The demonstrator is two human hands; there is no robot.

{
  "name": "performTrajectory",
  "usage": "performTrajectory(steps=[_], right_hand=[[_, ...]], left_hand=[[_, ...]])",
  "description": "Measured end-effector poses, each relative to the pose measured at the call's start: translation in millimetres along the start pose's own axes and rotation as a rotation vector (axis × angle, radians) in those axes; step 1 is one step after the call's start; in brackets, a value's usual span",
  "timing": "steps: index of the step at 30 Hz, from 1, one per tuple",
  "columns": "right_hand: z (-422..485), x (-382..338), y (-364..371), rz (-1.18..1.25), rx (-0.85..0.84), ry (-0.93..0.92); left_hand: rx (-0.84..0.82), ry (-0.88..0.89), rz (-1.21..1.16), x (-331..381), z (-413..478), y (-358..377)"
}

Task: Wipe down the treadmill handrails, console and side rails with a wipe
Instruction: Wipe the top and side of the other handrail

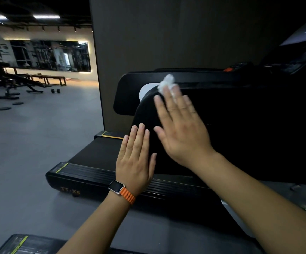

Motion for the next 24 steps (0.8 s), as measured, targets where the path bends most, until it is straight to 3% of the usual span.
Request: performTrajectory(steps=[6, 11, 16, 20, 24], right_hand=[[-36.3, 17.8, -18.2, 0.197, 0.084, -0.043], [-55.3, 21.3, -18.9, 0.175, 0.223, -0.052], [-42.1, 39.8, -32.5, 0.241, 0.293, 0.046], [-28.5, 42.0, -38.8, 0.336, 0.225, 0.154], [-1.0, 34.8, -48.9, 0.598, 0.060, 0.303]], left_hand=[[-0.015, -0.004, -0.008, 1.4, -0.8, -2.6], [-0.032, -0.050, -0.059, 6.1, -1.4, -5.1], [-0.027, -0.062, -0.094, 6.3, 0.0, -7.9], [-0.090, -0.095, -0.112, 9.7, 9.7, -19.5], [-0.243, -0.130, -0.126, 5.7, 45.5, -55.1]])
Point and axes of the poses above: each hand's wrist, its own z-axis towards the middle knuckle, its own y-axis out of the palm, x = y × z, the point moved 5 cm from there along z, towards the middle knuckle, and after that the axes turned 1 degree about x, right-handed, at the moved point
